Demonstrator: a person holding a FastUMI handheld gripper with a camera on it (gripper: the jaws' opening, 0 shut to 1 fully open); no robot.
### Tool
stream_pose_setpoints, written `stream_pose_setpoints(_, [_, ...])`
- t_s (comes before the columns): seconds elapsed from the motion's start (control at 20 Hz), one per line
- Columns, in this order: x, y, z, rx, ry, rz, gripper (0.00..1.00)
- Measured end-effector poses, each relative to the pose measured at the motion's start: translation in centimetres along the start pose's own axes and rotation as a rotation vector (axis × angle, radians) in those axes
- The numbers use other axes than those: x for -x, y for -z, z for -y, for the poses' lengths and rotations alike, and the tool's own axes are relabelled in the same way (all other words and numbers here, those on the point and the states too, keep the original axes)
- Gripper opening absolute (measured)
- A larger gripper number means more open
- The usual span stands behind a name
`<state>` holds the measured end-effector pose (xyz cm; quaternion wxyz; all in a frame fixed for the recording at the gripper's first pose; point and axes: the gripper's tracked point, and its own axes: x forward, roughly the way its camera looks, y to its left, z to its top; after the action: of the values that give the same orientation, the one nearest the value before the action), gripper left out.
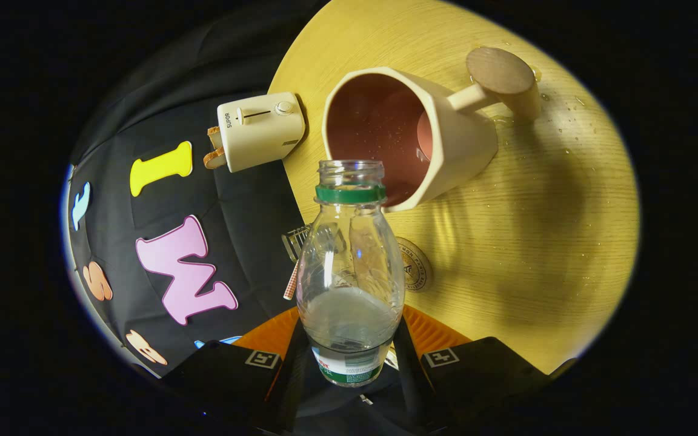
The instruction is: Take the bottle from table, then pour the juice into the cup, finally place the bottle on the coaster
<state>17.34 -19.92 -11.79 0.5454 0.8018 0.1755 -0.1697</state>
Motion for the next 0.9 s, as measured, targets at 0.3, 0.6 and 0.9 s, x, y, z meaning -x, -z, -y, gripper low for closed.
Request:
stream_pose_setpoints(0.3, [0.0, 0.2, -0.3, -0.051, -0.003, -0.009, 0.71])
stream_pose_setpoints(0.6, [0.0, 0.1, -0.8, -0.101, -0.005, -0.012, 0.71])
stream_pose_setpoints(0.9, [0.2, 0.0, -1.1, -0.143, -0.010, -0.026, 0.71])
